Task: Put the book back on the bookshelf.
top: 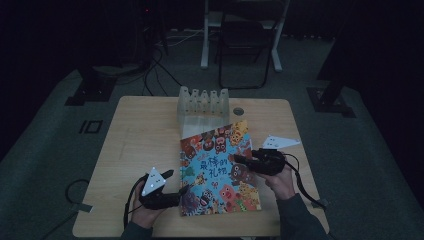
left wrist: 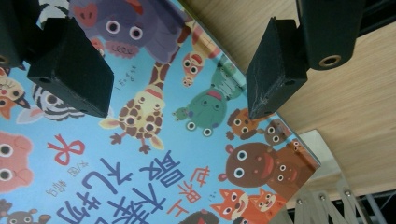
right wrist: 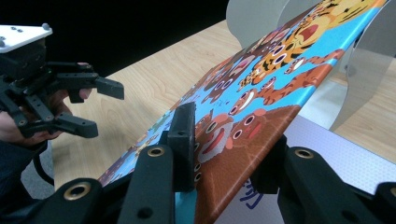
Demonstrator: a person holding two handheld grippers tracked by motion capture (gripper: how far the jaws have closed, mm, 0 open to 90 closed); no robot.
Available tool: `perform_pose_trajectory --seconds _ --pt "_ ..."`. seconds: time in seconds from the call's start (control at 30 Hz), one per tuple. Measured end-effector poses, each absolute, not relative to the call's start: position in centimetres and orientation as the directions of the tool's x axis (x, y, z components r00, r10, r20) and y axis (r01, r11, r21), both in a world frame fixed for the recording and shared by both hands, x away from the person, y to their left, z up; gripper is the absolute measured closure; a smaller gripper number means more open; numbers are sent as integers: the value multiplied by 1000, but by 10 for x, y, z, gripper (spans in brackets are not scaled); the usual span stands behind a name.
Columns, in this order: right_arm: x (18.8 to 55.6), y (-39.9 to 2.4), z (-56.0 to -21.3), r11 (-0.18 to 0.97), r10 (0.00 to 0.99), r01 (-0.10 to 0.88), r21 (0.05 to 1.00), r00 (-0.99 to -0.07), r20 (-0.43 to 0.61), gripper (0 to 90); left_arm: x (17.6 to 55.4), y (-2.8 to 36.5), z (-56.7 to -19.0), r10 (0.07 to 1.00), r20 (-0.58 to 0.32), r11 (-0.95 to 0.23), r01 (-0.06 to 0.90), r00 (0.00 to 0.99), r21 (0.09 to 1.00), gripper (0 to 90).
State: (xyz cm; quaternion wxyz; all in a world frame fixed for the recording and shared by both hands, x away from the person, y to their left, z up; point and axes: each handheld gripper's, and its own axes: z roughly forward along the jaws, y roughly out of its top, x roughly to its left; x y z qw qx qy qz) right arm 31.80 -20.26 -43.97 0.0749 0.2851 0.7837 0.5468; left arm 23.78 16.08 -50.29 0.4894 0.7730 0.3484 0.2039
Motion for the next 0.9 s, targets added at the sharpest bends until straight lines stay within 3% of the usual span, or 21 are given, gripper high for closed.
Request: perform_pose_trajectory --seconds 0.9 --pt "306 -210 -434 246 499 274 930 -858 121 669 252 163 -498 739 -45 -260 346 673 902 194"
